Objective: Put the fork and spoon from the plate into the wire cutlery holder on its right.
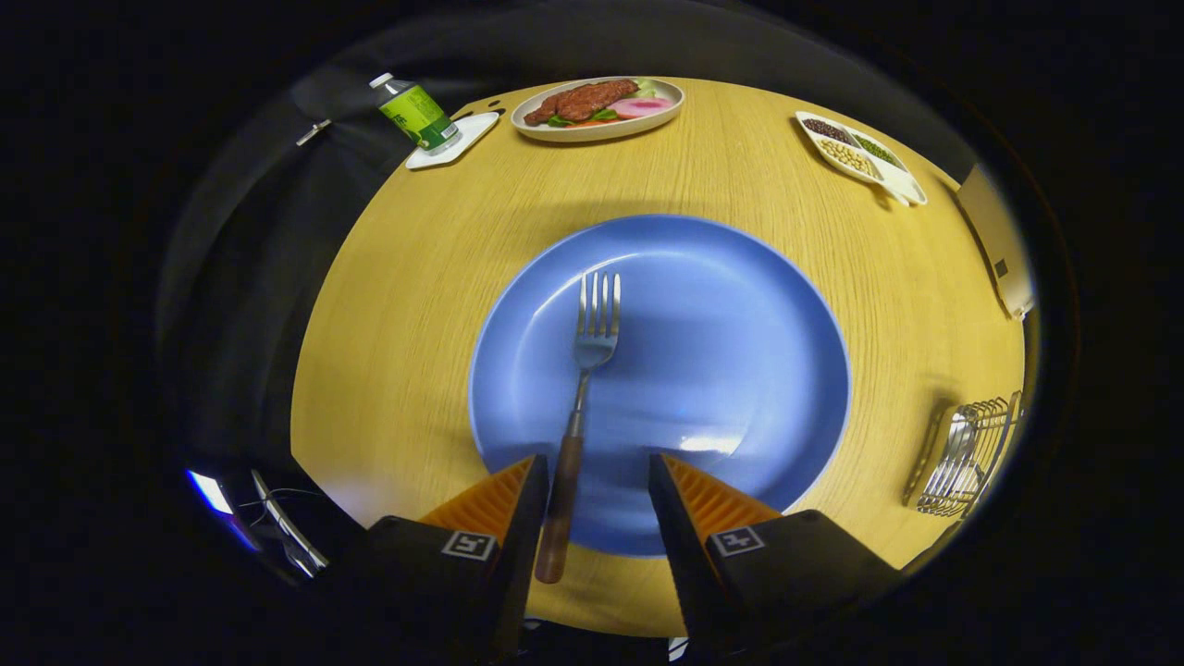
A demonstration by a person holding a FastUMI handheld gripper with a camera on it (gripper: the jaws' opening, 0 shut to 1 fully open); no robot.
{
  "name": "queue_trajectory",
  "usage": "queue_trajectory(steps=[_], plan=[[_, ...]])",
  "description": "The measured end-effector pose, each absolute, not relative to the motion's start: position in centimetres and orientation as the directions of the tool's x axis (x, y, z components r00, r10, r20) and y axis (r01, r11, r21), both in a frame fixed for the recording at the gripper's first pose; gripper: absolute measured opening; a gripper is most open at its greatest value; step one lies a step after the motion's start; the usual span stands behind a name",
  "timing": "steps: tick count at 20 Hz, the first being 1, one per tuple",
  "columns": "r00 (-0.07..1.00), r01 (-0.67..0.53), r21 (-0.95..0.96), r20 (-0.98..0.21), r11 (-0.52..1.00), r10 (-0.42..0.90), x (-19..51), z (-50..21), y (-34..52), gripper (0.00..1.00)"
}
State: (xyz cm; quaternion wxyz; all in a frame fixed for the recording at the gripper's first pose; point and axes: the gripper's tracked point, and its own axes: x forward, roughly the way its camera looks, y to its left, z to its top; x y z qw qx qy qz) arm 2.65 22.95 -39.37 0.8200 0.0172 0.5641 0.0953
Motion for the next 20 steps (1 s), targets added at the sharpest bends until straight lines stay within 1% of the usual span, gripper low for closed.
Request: queue_trajectory(steps=[1,2,5,6,7,9,12,13,14,15,16,20], plan=[[0.338,-0.133,0.131,-0.926,0.982,0.169,2.7,-39.4,22.7,0.62],[0.33,-0.129,0.131,-0.929,0.983,0.167,2.5,-39.6,22.6,0.48],[0.316,-0.114,0.143,-0.933,0.983,0.173,2.5,-39.9,22.6,0.31],[0.308,-0.106,0.153,-0.934,0.982,0.179,2.5,-39.8,22.7,0.2],[0.299,-0.103,0.165,-0.935,0.981,0.188,2.3,-39.8,22.8,0.15],[0.3,-0.11,0.181,-0.931,0.977,0.207,2.3,-39.6,22.8,0.16],[0.266,-0.122,0.254,-0.923,0.959,0.279,2.0,-39.7,23.0,0.11],[0.265,-0.136,0.262,-0.92,0.956,0.29,1.7,-39.4,22.9,0.09],[0.28,-0.153,0.264,-0.913,0.952,0.298,1.9,-39.0,22.5,0.09],[0.283,-0.169,0.271,-0.908,0.948,0.31,1.8,-38.6,22.4,0.06],[0.284,-0.182,0.295,-0.898,0.938,0.337,1.5,-38.2,22.5,0.06],[0.301,-0.18,0.281,-0.897,0.943,0.325,1.2,-36.4,20.4,0.05]])
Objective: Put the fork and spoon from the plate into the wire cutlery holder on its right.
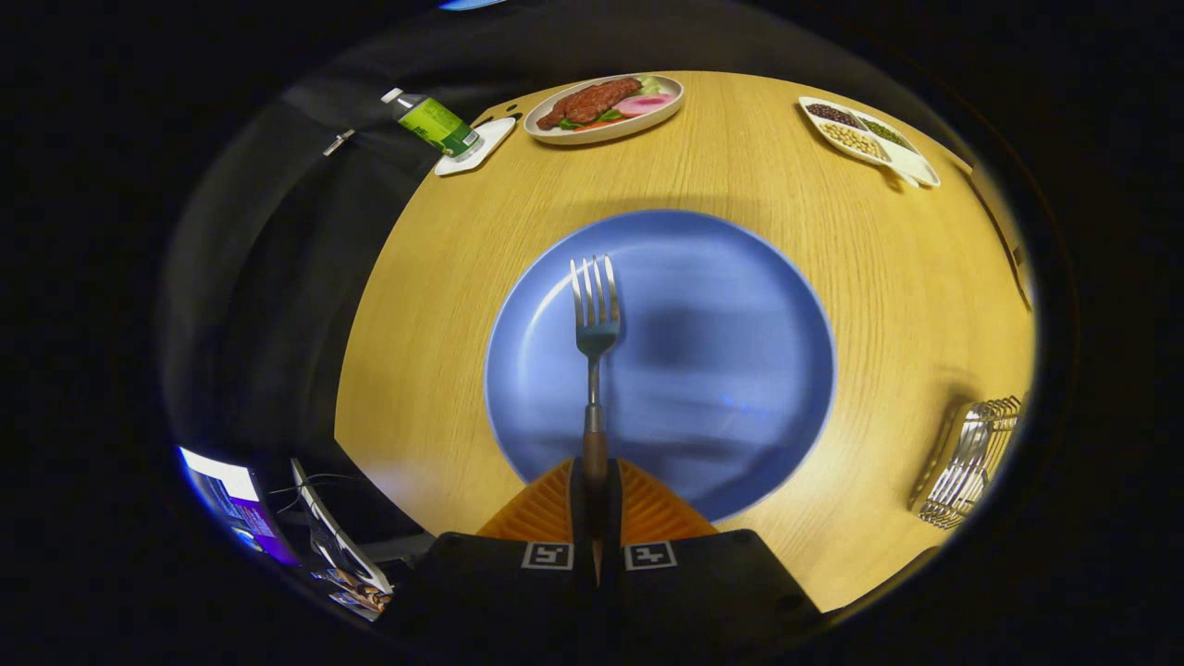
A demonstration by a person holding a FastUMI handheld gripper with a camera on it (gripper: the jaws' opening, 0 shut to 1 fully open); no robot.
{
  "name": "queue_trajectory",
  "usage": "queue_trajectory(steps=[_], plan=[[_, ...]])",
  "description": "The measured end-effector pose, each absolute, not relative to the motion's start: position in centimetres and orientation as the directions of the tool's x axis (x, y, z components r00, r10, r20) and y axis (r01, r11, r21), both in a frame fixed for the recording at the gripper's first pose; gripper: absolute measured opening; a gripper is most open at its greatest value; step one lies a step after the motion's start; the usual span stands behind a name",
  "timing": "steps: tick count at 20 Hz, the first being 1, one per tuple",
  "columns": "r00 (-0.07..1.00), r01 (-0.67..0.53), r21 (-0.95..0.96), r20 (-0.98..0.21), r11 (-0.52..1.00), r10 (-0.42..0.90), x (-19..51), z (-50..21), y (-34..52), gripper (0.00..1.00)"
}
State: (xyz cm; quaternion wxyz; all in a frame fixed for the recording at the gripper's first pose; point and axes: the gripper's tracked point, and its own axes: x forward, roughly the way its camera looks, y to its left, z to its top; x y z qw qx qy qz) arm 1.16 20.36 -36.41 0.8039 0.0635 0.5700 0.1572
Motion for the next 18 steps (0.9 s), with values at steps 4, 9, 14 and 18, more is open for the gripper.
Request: queue_trajectory(steps=[4,9,14,18], plan=[[0.319,-0.233,0.237,-0.898,0.943,0.304,-0.8,-34.1,17.7,0.05],[0.334,-0.238,0.224,-0.895,0.945,0.296,-3.6,-30.1,13.4,0.05],[0.347,-0.207,0.191,-0.903,0.959,0.255,-5.7,-25.8,7.6,0.05],[0.34,-0.222,0.14,-0.917,0.965,0.211,-7.1,-22.7,3.3,0.05]])
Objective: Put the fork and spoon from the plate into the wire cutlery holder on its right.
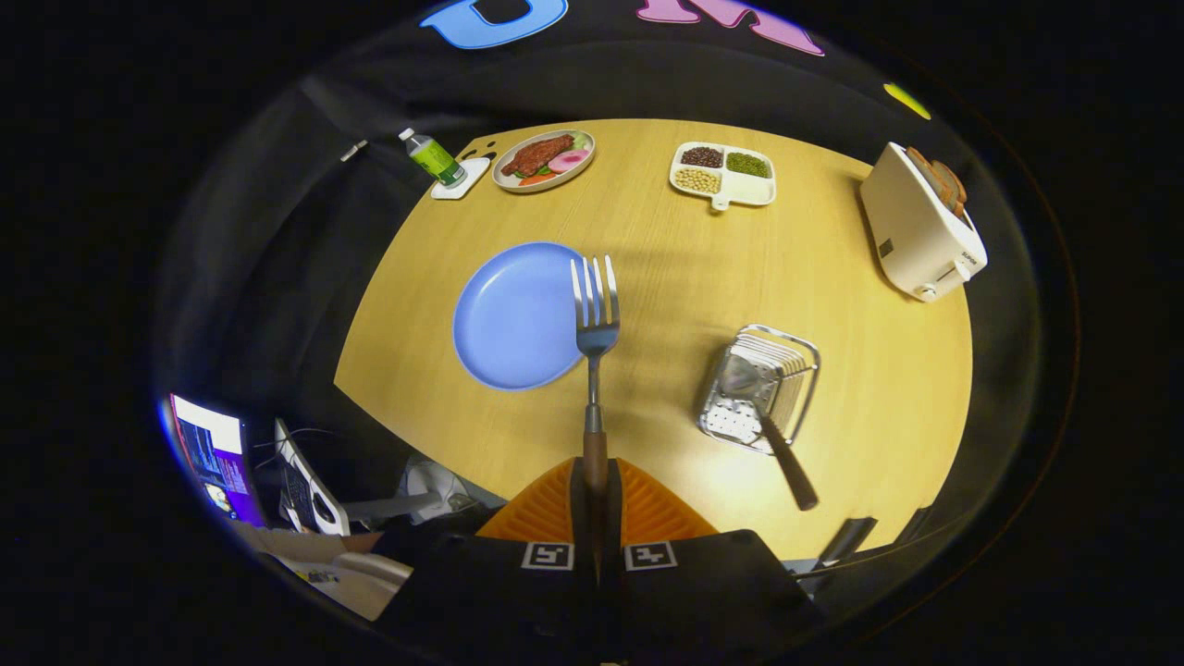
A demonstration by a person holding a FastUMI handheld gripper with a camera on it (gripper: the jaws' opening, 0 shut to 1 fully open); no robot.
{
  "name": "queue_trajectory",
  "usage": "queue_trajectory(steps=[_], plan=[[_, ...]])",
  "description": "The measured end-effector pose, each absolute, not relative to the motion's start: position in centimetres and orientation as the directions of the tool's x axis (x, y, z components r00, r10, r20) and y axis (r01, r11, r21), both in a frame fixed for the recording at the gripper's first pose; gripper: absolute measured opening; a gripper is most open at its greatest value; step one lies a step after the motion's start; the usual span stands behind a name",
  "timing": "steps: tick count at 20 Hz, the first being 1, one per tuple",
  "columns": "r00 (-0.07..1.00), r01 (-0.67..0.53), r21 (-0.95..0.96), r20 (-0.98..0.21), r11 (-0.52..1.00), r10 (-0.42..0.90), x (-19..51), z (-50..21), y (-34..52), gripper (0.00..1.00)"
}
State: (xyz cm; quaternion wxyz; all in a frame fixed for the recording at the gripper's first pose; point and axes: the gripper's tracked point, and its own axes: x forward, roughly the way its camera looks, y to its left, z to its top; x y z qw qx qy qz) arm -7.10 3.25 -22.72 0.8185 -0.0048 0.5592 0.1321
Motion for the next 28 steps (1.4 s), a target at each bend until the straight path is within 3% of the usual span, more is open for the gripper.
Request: queue_trajectory(steps=[7,14,21,28], plan=[[0.243,-0.364,-0.009,-0.966,0.932,0.086,-8.0,-20.1,-4.3,0.06],[-0.014,-0.468,-0.022,-0.999,0.883,-0.032,-8.2,-20.5,-9.3,0.06],[-0.212,-0.501,0.032,-0.974,0.865,-0.087,-6.4,-23.1,-10.1,0.06],[-0.291,-0.454,0.055,-0.952,0.889,-0.09,-5.3,-24.1,-9.9,0.08]])
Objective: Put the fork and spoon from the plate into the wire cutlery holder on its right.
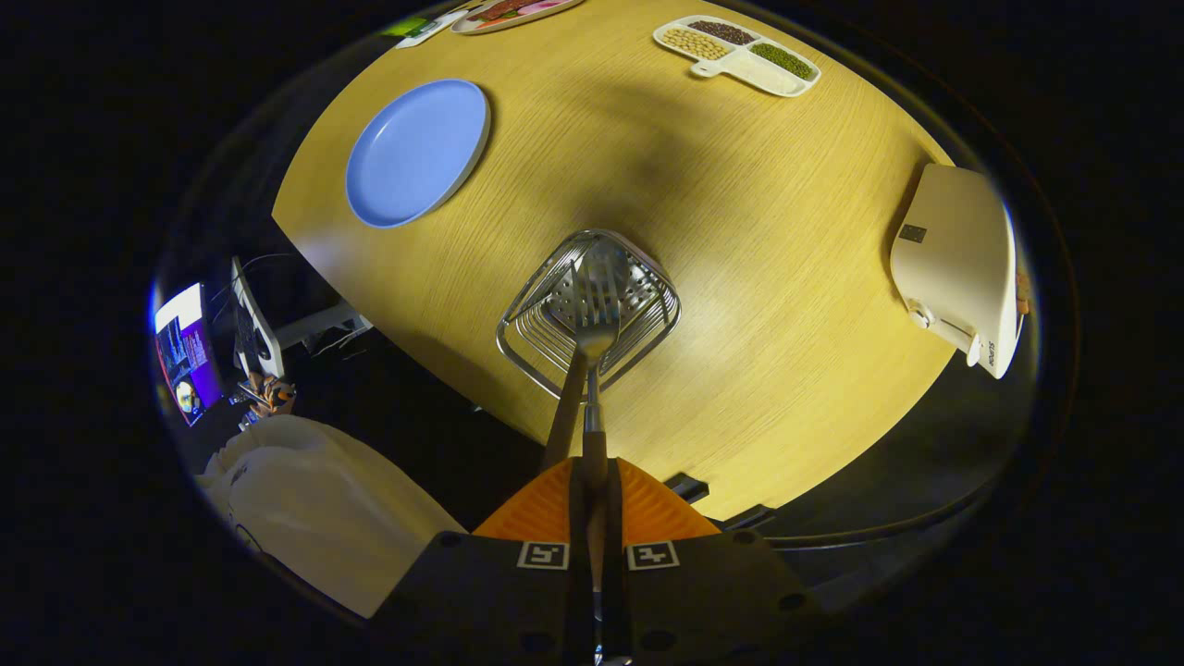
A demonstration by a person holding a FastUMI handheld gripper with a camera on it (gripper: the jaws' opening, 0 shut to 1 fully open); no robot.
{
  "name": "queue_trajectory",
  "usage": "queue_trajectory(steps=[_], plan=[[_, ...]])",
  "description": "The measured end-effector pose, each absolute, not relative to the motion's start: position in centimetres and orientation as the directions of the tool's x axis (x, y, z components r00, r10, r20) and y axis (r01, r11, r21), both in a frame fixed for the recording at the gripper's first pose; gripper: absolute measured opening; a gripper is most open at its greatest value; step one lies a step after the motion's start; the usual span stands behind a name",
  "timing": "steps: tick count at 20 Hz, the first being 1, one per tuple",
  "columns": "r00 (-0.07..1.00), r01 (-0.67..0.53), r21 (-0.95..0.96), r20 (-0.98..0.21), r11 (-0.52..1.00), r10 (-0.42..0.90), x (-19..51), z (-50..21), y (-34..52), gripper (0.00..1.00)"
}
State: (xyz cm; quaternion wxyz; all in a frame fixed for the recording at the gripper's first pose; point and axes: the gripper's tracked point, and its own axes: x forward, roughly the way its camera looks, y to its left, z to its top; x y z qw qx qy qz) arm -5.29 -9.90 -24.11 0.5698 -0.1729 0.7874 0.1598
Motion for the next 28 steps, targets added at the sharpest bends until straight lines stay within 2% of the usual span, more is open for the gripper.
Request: queue_trajectory(steps=[3,5,6,7,8,9,10,12,16,21,26,28], plan=[[-0.295,-0.422,0.063,-0.953,0.904,-0.072,-4.8,-24.2,-9.8,0.15],[-0.264,-0.402,0.072,-0.964,0.913,-0.04,-4.4,-23.9,-9.5,0.34],[-0.24,-0.389,0.08,-0.971,0.918,-0.018,-4.1,-23.7,-9.3,0.55],[-0.218,-0.376,0.085,-0.976,0.923,0.001,-3.9,-23.4,-9.1,0.6],[-0.192,-0.362,0.093,-0.981,0.927,0.023,-3.8,-23.0,-8.9,0.7],[-0.165,-0.351,0.104,-0.985,0.931,0.048,-3.7,-22.6,-8.6,0.75],[-0.139,-0.335,0.119,-0.987,0.935,0.075,-3.7,-22.1,-8.2,0.89],[-0.075,-0.298,0.138,-0.99,0.944,0.122,-3.7,-21.9,-7.9,1.0],[0.127,-0.236,0.137,-0.977,0.962,0.17,-3.4,-19.3,-6.7,0.99],[0.429,-0.122,0.13,-0.887,0.984,0.17,-3.2,-15.6,-5.0,1.0],[0.705,-0.013,0.086,-0.706,0.996,0.07,-3.2,-11.7,-3.8,1.0],[0.812,0.074,0.121,-0.584,0.99,0.011,-2.5,-9.7,-4.5,1.0]])
